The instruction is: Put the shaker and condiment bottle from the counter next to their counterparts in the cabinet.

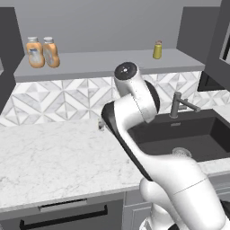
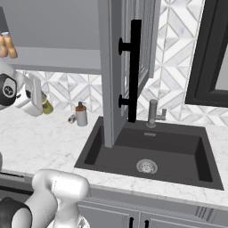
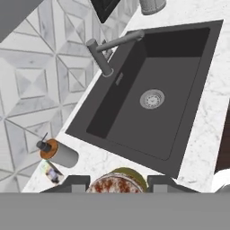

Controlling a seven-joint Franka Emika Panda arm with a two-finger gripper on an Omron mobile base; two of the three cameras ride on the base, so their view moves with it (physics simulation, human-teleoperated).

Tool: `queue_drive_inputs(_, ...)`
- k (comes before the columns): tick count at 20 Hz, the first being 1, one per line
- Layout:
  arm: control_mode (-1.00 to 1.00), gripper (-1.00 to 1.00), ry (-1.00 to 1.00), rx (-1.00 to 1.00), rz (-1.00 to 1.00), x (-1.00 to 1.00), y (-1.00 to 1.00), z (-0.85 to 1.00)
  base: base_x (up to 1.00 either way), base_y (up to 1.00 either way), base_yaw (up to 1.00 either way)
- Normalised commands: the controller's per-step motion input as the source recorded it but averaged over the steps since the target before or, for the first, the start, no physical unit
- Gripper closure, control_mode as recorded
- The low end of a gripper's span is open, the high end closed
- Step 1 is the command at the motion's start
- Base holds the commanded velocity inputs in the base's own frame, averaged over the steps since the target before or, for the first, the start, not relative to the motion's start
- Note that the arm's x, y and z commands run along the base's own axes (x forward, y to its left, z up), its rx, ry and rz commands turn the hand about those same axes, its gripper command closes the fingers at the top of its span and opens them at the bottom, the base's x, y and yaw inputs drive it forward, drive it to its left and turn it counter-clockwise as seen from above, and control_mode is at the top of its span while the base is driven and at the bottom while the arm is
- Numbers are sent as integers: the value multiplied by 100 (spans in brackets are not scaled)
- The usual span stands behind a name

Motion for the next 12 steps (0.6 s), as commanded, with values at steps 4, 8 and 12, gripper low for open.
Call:
queue_drive_inputs(4, -100, 100, 0, 0, 12, -1, -19, 34, 0, 0, 0)
queue_drive_inputs(8, -100, 100, 0, 0, 19, 0, -23, 16, 0, 0, 0)
queue_drive_inputs(12, -100, 100, 0, 0, 21, 0, -24, 19, 0, 0, 0)
